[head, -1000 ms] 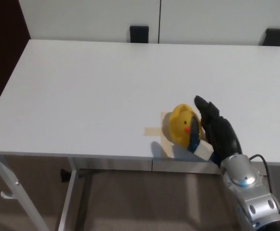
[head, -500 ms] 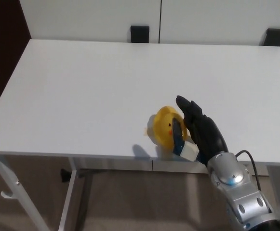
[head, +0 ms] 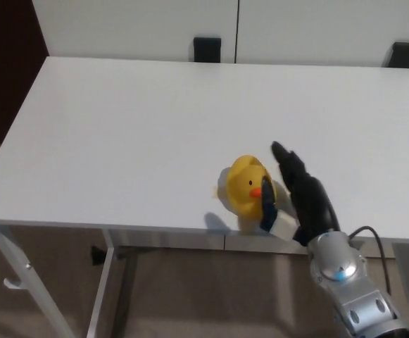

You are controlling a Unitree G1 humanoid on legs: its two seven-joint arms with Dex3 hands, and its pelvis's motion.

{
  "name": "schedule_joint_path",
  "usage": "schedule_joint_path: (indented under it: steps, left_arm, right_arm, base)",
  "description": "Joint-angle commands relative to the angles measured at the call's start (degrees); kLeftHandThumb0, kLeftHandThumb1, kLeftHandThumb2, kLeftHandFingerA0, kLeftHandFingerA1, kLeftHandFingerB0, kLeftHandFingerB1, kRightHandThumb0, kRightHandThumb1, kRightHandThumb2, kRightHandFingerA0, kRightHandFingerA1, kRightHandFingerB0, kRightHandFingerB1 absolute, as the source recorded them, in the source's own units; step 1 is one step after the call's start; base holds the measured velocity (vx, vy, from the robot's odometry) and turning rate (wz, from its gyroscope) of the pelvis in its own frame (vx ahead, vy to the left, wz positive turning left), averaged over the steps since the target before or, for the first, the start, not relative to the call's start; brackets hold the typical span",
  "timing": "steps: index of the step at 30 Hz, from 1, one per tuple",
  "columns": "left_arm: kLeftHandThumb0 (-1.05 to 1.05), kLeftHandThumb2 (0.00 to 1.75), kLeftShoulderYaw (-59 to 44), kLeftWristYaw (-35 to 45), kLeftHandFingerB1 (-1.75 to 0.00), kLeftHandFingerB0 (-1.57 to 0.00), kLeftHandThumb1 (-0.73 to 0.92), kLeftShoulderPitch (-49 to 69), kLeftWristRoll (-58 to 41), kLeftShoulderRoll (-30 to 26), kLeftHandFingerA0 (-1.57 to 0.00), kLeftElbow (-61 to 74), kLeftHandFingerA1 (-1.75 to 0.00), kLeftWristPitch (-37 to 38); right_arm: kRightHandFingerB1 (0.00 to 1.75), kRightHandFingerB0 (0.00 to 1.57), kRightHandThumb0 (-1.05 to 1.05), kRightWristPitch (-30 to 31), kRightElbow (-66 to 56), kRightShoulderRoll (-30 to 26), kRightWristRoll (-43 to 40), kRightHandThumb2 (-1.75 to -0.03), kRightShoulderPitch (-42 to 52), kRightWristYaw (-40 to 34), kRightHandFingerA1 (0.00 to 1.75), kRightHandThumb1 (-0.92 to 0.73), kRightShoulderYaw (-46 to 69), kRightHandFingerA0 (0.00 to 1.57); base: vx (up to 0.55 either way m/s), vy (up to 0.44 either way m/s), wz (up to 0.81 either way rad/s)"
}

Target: The robot uses its right hand to push the yellow duck toy to the center of the white desk.

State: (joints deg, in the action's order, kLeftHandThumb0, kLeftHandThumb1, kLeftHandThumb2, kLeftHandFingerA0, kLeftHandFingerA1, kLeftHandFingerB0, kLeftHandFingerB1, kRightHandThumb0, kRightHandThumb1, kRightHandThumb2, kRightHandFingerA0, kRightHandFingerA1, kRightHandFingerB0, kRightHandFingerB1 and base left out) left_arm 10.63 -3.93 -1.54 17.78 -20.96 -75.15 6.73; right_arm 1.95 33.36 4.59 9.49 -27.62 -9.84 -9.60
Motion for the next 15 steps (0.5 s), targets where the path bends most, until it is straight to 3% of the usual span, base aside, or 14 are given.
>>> schedule_joint_path:
  steps: [1,7,8,9,11,15]
  left_arm:
    - [-0.19,0.65,-0.2,-0.1,-0.65,-0.8,0.7,0.6,0.3,-0.7,-0.84,-0.5,-0.81,2.0]
    - [-0.2,0.66,-0.4,-0.1,-0.69,-0.82,0.68,0.5,0.1,-0.6,-0.84,-0.3,-0.86,1.5]
    - [-0.22,0.62,-0.3,-0.1,-0.64,-0.8,0.73,0.5,0.2,-0.7,-0.82,-0.3,-0.8,1.4]
    - [-0.21,0.64,-0.3,-0.1,-0.64,-0.8,0.72,0.5,0.3,-0.8,-0.81,-0.3,-0.81,1.3]
    - [-0.21,0.64,-0.2,-0.2,-0.64,-0.8,0.72,0.5,0.3,-0.9,-0.81,-0.3,-0.81,1.3]
    - [-0.22,0.65,-0.6,0.2,-0.68,-0.84,0.72,0.3,0.1,-1.3,-0.85,-0.3,-0.82,1.2]
  right_arm:
    - [0.0,0.0,-0.86,-6.2,-5.1,-6.8,10.7,-0.86,3.2,-19.6,0.0,-0.92,3.9,0.0]
    - [0.0,0.0,-0.87,-6.5,-9.9,-12.3,14.7,-0.86,4.6,-26.2,0.0,-0.92,7.7,0.0]
    - [0.0,0.0,-0.84,-8.5,-11.6,-14.7,14.6,-0.9,6.1,-26.1,0.0,-0.84,9.5,0.0]
    - [0.2,0.0,-1.05,-10.8,-12.9,-17.0,13.9,-1.15,7.6,-25.4,0.25,-0.86,11.5,0.0]
    - [0.2,0.0,-1.05,-12.3,-13.9,-18.6,13.5,-1.15,8.7,-25.0,0.25,-0.86,12.8,0.0]
    - [0.21,0.0,-1.05,-20.4,-18.1,-26.3,3.2,-1.09,19.5,-15.9,0.31,-0.82,25.5,0.0]
  base:
    - [0.0,0.0,0.0]
    - [0.0,0.0,0.0]
    - [0.0,0.0,0.0]
    - [0.0,0.0,0.0]
    - [0.0,0.0,0.0]
    - [0.0,0.0,0.0]
